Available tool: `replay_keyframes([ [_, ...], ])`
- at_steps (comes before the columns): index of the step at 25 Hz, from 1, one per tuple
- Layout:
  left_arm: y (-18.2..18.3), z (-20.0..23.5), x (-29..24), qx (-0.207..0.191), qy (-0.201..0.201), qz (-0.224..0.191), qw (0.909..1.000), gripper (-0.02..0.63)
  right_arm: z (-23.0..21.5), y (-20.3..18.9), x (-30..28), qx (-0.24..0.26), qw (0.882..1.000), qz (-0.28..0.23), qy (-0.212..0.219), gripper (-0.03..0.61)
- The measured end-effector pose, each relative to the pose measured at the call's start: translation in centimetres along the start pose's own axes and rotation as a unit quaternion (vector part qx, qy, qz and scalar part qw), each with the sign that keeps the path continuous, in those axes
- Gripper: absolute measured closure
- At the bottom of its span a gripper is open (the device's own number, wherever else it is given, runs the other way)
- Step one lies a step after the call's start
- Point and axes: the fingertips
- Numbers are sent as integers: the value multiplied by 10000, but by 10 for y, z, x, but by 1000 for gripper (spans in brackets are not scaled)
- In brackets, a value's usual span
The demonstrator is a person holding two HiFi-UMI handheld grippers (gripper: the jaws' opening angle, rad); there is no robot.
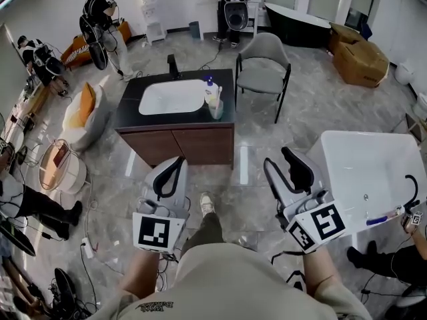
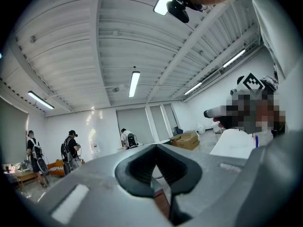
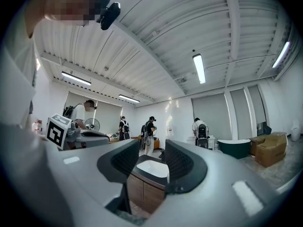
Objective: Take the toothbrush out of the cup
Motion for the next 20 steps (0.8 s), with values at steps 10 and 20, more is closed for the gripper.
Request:
replay_keyframes([
  [10, -18, 35, -55, 19, -104, 83, 9999, 612, -30, -12, -67, -57, 9999, 104, -26, 403],
  [20, -32, 105, -149, 94, -304, 125, 9994, 612, -64, -30, -175, -151, 9992, 359, -91, 403],
])
Point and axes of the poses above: the fingertips, and each gripper's own axes: x backward along the fingers, z to its left, y out of its top, and after that the axes turned 2 degrees about x, right-handed
